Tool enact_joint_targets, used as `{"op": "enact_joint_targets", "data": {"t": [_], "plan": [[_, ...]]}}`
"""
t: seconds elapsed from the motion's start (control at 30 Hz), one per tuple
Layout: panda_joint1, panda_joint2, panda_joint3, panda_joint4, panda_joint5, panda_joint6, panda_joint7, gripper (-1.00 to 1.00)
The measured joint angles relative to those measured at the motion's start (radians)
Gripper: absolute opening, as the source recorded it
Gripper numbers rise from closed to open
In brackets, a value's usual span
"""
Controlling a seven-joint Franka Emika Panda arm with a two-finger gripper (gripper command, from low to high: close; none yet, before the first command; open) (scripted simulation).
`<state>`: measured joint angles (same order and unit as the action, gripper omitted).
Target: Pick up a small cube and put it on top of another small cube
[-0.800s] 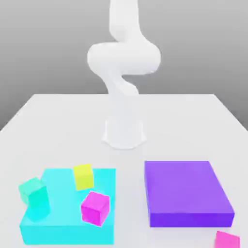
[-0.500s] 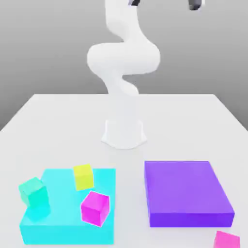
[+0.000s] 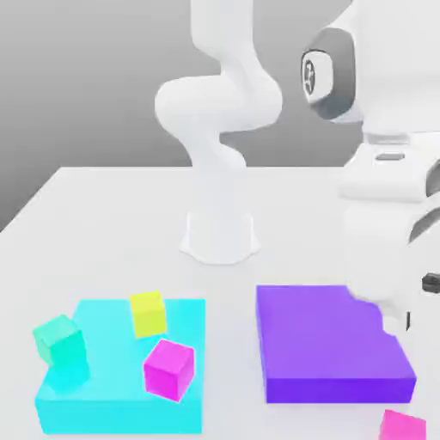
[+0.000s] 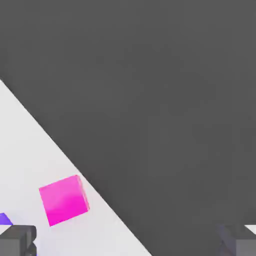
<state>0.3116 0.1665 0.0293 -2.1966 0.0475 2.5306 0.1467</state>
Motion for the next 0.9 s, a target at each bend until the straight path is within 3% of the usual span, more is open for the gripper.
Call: {"op": "enact_joint_targets", "data": {"t": [0.33, 0.37, 0.6, 0.73, 0.9], "plan": [[0.056, 0.360, 0.021, 0.050, -0.103, 0.143, -0.095, 0.00], [0.059, 0.393, 0.018, 0.057, -0.106, 0.168, -0.094, -1.00], [0.059, 0.399, 0.018, 0.059, -0.107, 0.171, -0.094, -1.00], [0.053, 0.278, 0.023, 0.030, -0.092, 0.079, -0.103, -1.00], [-0.013, 0.099, -0.053, -0.096, -0.050, 0.027, -0.028, -1.00]]}}
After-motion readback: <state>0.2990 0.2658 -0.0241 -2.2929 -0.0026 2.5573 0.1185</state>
